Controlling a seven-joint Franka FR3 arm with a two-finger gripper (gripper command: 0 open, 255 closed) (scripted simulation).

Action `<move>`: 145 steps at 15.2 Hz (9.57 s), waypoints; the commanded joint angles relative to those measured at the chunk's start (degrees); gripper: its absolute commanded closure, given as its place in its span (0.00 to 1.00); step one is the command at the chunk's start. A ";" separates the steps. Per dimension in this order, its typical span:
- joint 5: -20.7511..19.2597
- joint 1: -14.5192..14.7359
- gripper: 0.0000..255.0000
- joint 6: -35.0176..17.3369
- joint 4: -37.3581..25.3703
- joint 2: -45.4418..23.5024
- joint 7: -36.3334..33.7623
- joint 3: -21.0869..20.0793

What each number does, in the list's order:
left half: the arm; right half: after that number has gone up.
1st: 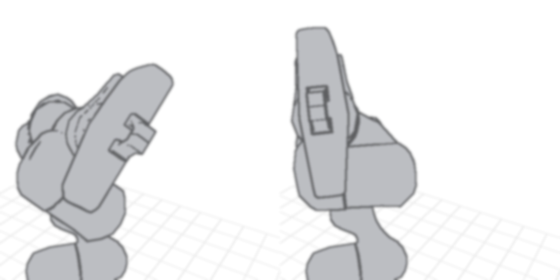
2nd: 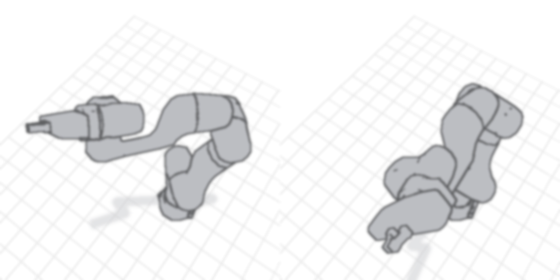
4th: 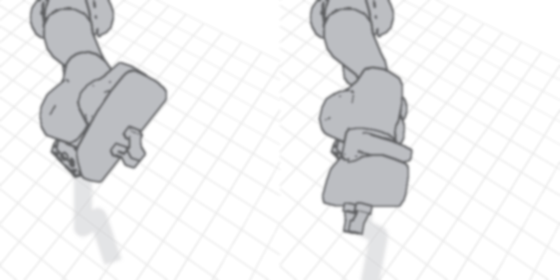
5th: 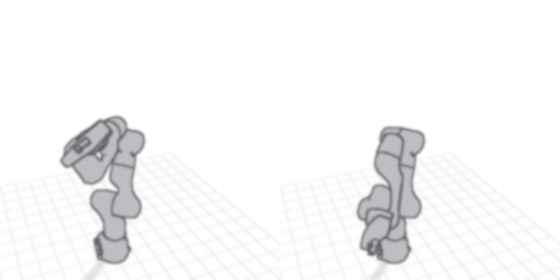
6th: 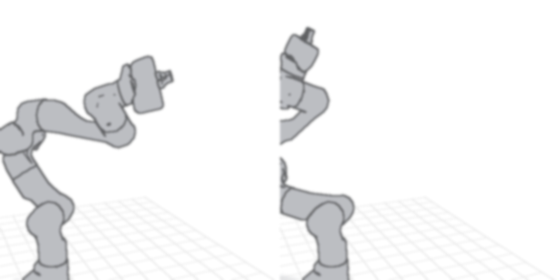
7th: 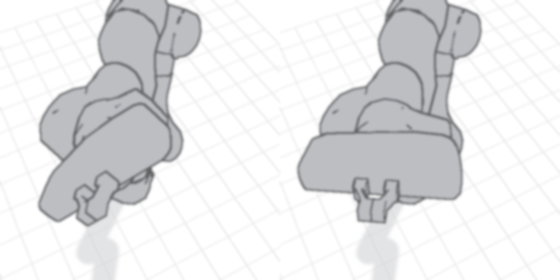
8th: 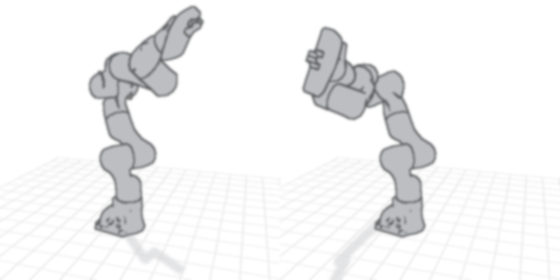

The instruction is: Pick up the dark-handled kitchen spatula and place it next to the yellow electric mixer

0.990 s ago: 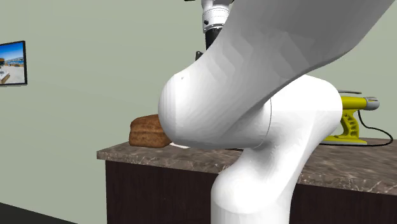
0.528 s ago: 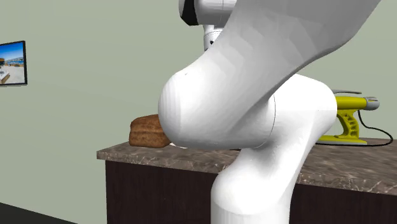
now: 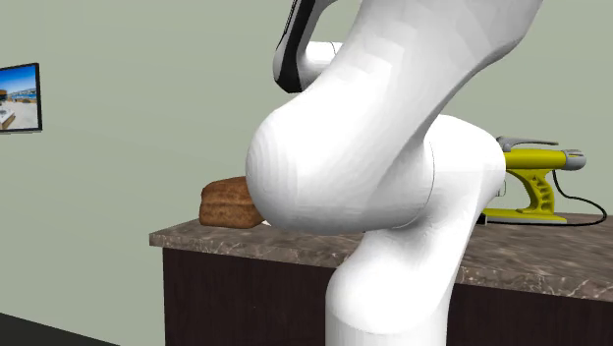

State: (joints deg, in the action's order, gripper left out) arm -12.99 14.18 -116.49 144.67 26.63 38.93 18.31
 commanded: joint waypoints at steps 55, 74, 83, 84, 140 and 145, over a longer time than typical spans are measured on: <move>0.91 5.34 1.00 6.74 -9.25 -1.97 17.42 1.24; 2.08 5.88 1.00 21.47 -23.10 -1.08 18.37 -0.44; 2.67 6.20 1.00 28.22 -31.07 -2.30 19.06 -0.92; 2.74 6.24 1.00 28.97 -32.01 -2.50 19.14 -0.96; -25.86 21.52 1.00 39.48 -70.85 7.62 85.25 68.44; -28.86 27.61 1.00 40.18 -76.52 10.35 87.80 73.96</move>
State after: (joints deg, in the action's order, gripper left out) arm -41.73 41.94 -75.94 67.78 36.81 126.73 92.21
